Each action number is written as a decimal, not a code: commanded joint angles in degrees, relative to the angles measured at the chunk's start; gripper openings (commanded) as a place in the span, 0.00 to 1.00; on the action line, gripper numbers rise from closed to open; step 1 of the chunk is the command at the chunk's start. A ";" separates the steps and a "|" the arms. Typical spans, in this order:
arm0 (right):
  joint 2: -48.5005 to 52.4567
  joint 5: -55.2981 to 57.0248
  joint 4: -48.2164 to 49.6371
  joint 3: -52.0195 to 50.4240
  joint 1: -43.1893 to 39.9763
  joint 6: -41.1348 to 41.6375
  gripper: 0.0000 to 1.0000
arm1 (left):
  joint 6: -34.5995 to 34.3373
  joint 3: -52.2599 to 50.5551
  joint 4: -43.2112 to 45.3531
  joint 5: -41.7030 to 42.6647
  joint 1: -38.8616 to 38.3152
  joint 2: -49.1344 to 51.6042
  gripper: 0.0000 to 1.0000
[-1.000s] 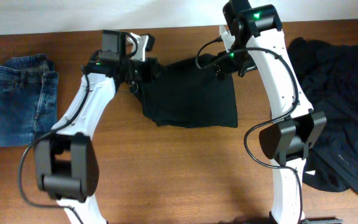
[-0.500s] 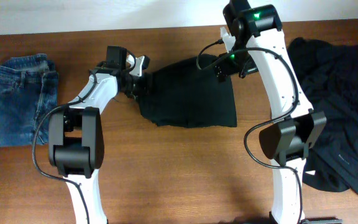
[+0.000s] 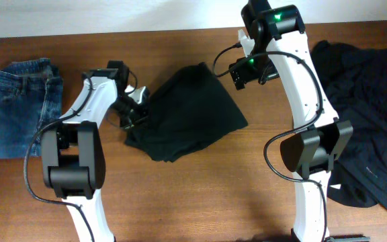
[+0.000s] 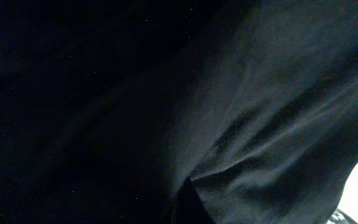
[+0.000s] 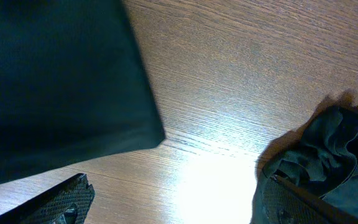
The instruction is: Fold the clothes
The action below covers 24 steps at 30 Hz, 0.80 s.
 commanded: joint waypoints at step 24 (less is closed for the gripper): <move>-0.46 0.22 -0.48 -0.17 -1.90 -0.42 0.93 | 25.73 3.89 12.87 -2.29 5.66 -7.21 0.99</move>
